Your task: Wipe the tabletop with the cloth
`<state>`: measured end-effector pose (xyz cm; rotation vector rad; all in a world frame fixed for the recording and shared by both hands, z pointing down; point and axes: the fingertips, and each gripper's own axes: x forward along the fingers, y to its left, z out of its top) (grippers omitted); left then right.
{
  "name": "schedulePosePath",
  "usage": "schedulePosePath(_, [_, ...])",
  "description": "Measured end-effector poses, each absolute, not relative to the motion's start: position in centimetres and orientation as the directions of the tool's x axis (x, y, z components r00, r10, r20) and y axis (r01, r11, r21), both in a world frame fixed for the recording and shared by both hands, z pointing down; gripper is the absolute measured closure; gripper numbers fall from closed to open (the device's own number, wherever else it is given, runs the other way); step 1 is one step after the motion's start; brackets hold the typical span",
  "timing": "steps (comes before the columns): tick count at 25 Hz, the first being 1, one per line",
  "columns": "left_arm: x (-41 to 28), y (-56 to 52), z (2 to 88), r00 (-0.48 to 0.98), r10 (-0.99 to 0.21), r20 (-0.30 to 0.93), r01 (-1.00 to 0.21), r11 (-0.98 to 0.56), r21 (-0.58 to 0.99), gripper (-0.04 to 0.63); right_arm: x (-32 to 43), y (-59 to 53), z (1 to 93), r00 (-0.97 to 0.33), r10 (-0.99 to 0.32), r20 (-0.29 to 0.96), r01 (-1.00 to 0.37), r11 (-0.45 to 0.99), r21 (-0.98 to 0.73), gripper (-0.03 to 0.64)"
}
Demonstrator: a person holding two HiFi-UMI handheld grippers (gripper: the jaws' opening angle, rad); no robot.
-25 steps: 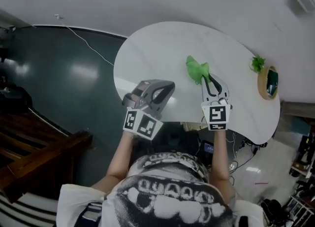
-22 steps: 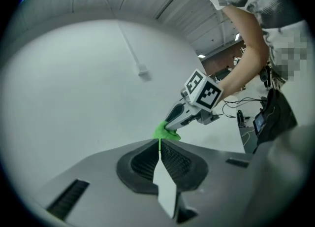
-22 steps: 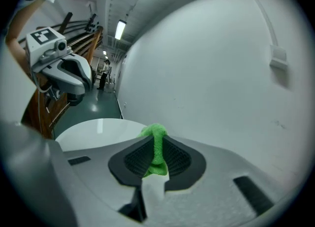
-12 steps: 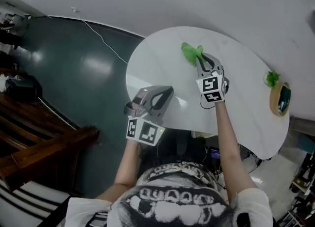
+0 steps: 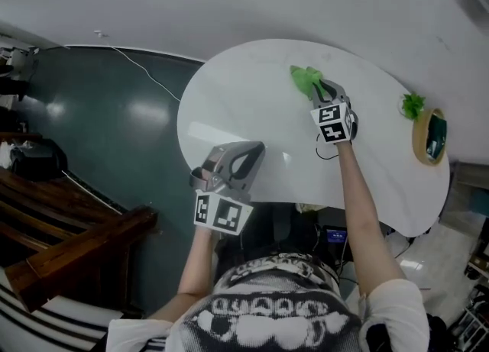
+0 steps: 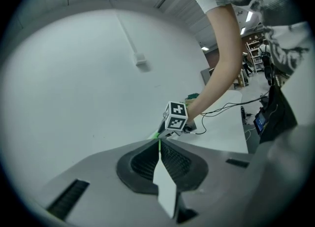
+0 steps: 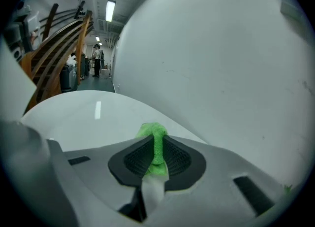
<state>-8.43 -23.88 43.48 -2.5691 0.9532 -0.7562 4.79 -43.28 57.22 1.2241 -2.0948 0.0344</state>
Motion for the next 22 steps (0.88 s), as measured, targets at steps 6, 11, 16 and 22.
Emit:
schedulePosePath(6, [-2.8,-23.8,43.5,0.686,-0.622,0.378,-0.455,-0.772,-0.444,0.584,16.0,-41.3,58.9,-0.186,-0.771,0.609,-0.861,0.427,0.278,0.561])
schedulePosePath(11, [3.3,-23.8,43.3,0.728,-0.580,0.364,-0.418,-0.798,-0.434,0.583,25.7,-38.6,59.8,-0.088,-0.765,0.638,-0.900,0.336,0.278,0.561])
schedulePosePath(16, [9.6,-22.8,43.1,0.767,-0.533,0.358,-0.366,-0.821,-0.438,0.584,34.2,-35.9,59.7,-0.016,-0.769,0.639,-0.925,0.254,0.282,0.561])
schedulePosePath(22, [14.5,-22.0,43.2,0.767,-0.537,0.351,-0.371,-0.818,-0.439,0.584,40.5,-33.3,59.8,0.025,-0.768,0.639,-0.942,0.196,0.273,0.561])
